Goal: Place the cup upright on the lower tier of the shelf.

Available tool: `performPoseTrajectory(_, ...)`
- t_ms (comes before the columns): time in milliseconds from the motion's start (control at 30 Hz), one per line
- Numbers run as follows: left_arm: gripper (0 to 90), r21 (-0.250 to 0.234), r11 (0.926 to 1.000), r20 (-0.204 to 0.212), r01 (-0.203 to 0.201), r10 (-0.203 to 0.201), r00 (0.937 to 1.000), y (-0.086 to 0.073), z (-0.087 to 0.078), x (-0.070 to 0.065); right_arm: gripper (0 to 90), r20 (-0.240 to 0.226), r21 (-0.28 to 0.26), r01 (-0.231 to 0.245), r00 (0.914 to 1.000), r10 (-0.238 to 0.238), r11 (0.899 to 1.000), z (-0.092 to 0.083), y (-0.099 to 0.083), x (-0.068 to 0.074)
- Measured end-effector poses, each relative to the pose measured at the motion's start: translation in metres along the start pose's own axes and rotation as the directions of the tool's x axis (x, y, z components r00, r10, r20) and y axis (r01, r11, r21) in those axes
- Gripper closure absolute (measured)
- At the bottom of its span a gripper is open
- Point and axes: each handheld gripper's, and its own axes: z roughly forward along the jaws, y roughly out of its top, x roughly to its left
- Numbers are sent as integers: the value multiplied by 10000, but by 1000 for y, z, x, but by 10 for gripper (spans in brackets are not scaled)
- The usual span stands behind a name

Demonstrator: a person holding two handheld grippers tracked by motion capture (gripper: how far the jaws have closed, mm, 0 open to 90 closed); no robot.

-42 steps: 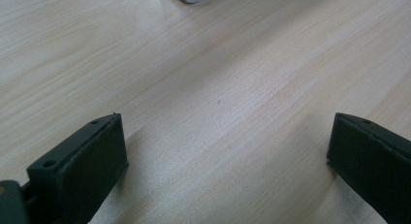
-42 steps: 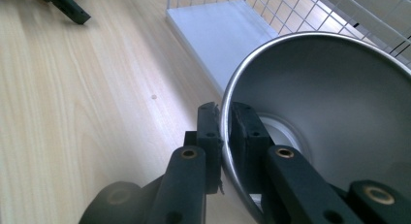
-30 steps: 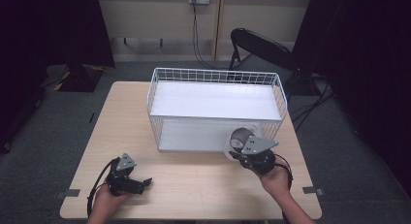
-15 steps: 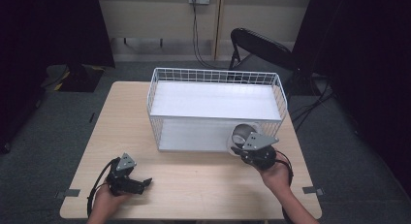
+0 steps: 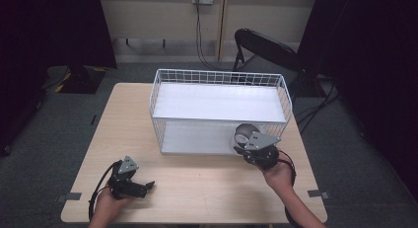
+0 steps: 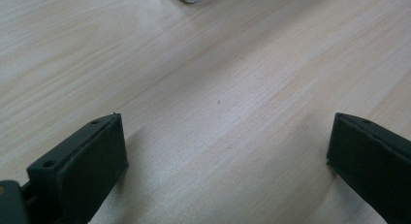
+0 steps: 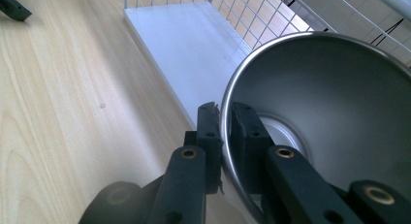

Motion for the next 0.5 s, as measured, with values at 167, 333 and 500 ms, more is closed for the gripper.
performPoseTrajectory(167, 0, -7, 10000, -6, 2, -2, 10000, 0, 0, 0, 827, 125, 56, 112, 9999, -113, 9999, 4, 0, -1)
performPoseTrajectory(333, 0, -11, 10000, -9, 3, -3, 10000, 0, 0, 0, 827, 213, 72, 126, 9997, -127, 9999, 7, -2, -3)
performPoseTrajectory(500, 0, -13, 10000, -10, 5, -5, 10000, 0, 0, 0, 827, 277, 113, 150, 9995, -153, 9998, 10, -4, -5)
